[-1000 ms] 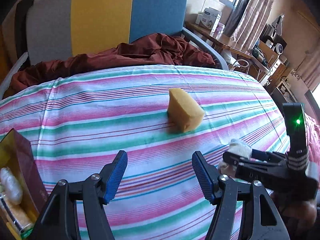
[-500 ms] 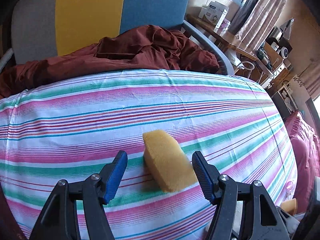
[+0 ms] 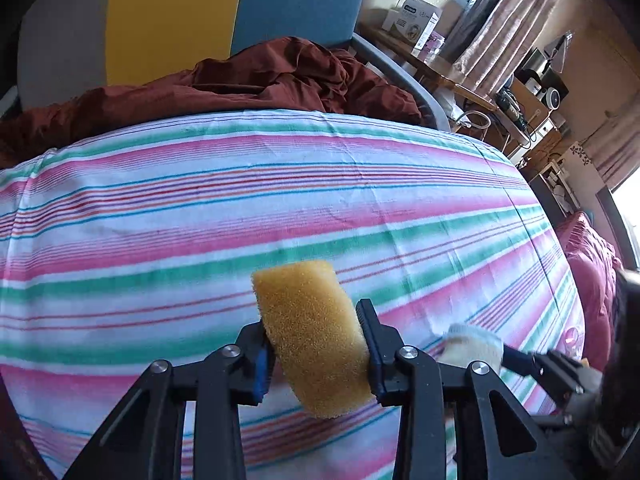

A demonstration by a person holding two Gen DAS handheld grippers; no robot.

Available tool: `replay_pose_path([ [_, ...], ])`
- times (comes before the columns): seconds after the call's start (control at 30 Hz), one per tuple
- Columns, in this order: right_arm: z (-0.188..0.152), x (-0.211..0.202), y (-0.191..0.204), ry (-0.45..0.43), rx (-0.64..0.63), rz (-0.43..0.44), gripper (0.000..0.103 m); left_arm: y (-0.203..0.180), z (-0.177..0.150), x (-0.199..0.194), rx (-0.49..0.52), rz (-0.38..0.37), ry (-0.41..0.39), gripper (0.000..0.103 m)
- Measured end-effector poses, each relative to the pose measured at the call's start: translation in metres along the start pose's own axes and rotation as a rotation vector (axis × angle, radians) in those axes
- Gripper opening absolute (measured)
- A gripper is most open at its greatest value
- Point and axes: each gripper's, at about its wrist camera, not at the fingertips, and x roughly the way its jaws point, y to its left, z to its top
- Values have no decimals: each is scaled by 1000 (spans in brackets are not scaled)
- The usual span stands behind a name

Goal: Organize objects
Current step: 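Grasp the yellow sponge with the left gripper while the right gripper lifts the knit sock, then carry the yellow sponge into the gold box and open the left gripper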

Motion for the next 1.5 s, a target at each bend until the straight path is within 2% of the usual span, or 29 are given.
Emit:
replay_pose_path([
  [0.23,-3,1,0,7,5,15,69,-7,-61,-47,117,64,-24,38],
  [0.37,-4,7,-2,19,12,24,69,-5,-103,-67,124,59,-21,38],
  [0.5,-4,10,-8,33,42,55,71,-5,-127,-62,123,54,-6,39],
  [0.57,-5,9,-8,30,46,55,71,-6,-129,-62,127,53,-32,39],
  [0.67,-6,9,-7,25,38,48,71,-5,-128,-59,123,45,-28,39],
  [0.87,-5,8,-4,22,17,34,71,9,-122,-52,27,16,-14,39],
  [1.03,-5,6,-2,19,8,24,69,1,-121,-47,56,54,-16,40],
  [1.23,-4,-1,6,-14,-29,-3,67,5,-121,-44,43,49,-17,41],
  [1.37,-11,-15,2,-47,-51,28,67,2,-126,-49,64,64,-39,40],
  [1.5,-9,-19,16,-70,-80,101,67,-3,-130,-62,72,97,-65,37],
])
